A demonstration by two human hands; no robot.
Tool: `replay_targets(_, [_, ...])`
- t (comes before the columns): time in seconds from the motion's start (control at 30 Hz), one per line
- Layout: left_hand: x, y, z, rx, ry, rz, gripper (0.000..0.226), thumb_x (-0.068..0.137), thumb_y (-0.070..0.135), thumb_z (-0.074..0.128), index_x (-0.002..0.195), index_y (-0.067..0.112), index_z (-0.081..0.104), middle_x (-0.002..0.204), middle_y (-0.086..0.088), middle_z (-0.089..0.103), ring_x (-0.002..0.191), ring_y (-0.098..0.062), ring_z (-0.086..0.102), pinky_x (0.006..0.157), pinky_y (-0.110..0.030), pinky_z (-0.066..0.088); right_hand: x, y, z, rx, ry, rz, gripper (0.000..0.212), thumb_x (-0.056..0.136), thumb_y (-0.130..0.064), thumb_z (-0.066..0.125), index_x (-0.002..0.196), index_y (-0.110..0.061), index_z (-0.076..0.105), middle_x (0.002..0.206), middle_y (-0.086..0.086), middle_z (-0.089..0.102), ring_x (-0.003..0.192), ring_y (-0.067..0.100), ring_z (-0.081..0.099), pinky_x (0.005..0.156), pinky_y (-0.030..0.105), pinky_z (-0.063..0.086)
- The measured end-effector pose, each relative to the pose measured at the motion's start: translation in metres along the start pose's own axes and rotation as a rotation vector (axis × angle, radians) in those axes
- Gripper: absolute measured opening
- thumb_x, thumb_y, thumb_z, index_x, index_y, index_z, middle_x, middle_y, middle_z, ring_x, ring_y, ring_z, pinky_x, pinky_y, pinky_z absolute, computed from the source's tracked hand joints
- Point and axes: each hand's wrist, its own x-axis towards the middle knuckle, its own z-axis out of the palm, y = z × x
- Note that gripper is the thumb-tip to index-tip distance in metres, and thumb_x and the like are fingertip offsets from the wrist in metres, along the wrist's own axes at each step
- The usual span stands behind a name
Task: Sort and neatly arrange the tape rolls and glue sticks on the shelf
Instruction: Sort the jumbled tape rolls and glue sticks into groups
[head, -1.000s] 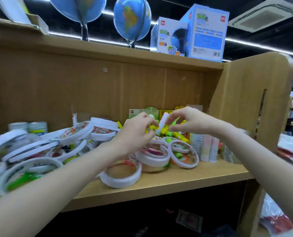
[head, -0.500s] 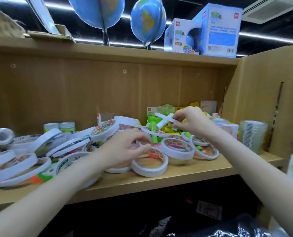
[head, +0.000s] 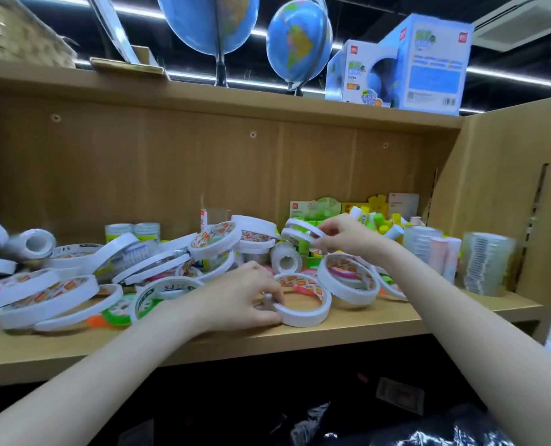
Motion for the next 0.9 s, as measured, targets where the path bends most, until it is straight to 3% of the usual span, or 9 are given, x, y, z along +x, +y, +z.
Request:
replay_targets(0.1, [0.000,0.001,0.000,-0.005,0.007,0.003,0.016,0.082,0.035,0.064,0.097,0.028,0.066,0.106,0.008,0.061,0.112,-0.001,0.038,0.096,-0.021,0.037,-0.004,0.003,-0.007,0.390,0.059,-0.031,0.020,0.091,-0.002,0.053,0.072,-0.006,0.054,0.071,0.008,0.051,0.067,0.015,0.053,0.063,0.019,0.050])
replay_targets(0.23, [0.001,0.001,-0.001,-0.040,-0.005,-0.016,0.016,0.081,0.037,0.065,0.095,0.028,0.066,0.105,0.009,0.060,0.111,0.002,0.036,0.098,-0.021,0.036,-0.009,0.002,-0.017,0.647,0.116,-0.058,0.009,0.092,-0.004,0.051,0.091,0.000,0.059,0.082,0.012,0.052,0.073,0.015,0.054,0.074,0.025,0.051])
replay_targets(0.33, [0.003,0.002,-0.003,-0.055,-0.037,-0.023,0.020,0.082,0.041,0.065,0.098,0.029,0.066,0.103,0.011,0.059,0.110,0.001,0.037,0.096,-0.023,0.037,-0.028,-0.002,-0.038,0.487,0.148,-0.093,0.009,0.090,-0.002,0.054,0.095,0.000,0.061,0.084,0.013,0.057,0.076,0.015,0.056,0.072,0.023,0.051])
replay_targets(0.53, [0.005,0.016,-0.001,-0.019,-0.028,-0.043,0.028,0.083,0.043,0.064,0.106,0.027,0.064,0.104,0.014,0.061,0.107,-0.003,0.038,0.087,-0.018,0.036,-0.076,-0.007,-0.042,-0.419,-0.098,-0.035,0.007,0.083,-0.015,0.061,0.087,-0.009,0.062,0.088,0.009,0.066,0.078,0.023,0.058,0.066,0.032,0.042])
replay_targets(0.67, [0.002,0.018,-0.002,-0.005,-0.001,-0.062,0.027,0.082,0.041,0.064,0.103,0.024,0.066,0.102,0.010,0.062,0.103,-0.004,0.042,0.087,-0.020,0.038,-0.087,0.001,-0.012,-0.503,-0.223,-0.052,0.020,0.081,-0.026,0.067,0.098,-0.018,0.060,0.094,0.001,0.060,0.089,0.019,0.052,0.076,0.031,0.041])
replay_targets(0.7, [0.000,0.018,-0.002,0.000,0.005,-0.057,0.027,0.083,0.042,0.063,0.103,0.025,0.065,0.102,0.009,0.061,0.102,-0.005,0.042,0.086,-0.021,0.038,-0.087,0.003,-0.009,-0.547,-0.201,-0.080,0.012,0.080,-0.026,0.068,0.086,-0.021,0.059,0.083,0.000,0.057,0.083,0.019,0.050,0.068,0.029,0.038])
replay_targets(0.77, [-0.001,0.016,-0.001,0.019,0.023,-0.035,0.027,0.083,0.043,0.063,0.104,0.026,0.064,0.102,0.009,0.058,0.099,-0.005,0.041,0.081,-0.017,0.036,-0.087,0.005,-0.008,-0.550,-0.142,-0.088,0.028,0.079,-0.021,0.067,0.062,-0.023,0.045,0.062,-0.003,0.041,0.068,0.018,0.039,0.054,0.028,0.025])
replay_targets(0.9, [-0.008,0.009,0.000,-0.039,0.105,-0.020,0.035,0.078,0.053,0.059,0.103,0.030,0.062,0.106,0.012,0.054,0.100,-0.002,0.045,0.084,-0.016,0.035,-0.087,0.005,-0.020,-0.372,-0.037,-0.068,0.030,0.081,-0.018,0.068,0.061,-0.012,0.047,0.058,-0.003,0.032,0.057,0.012,0.031,0.052,0.028,0.019])
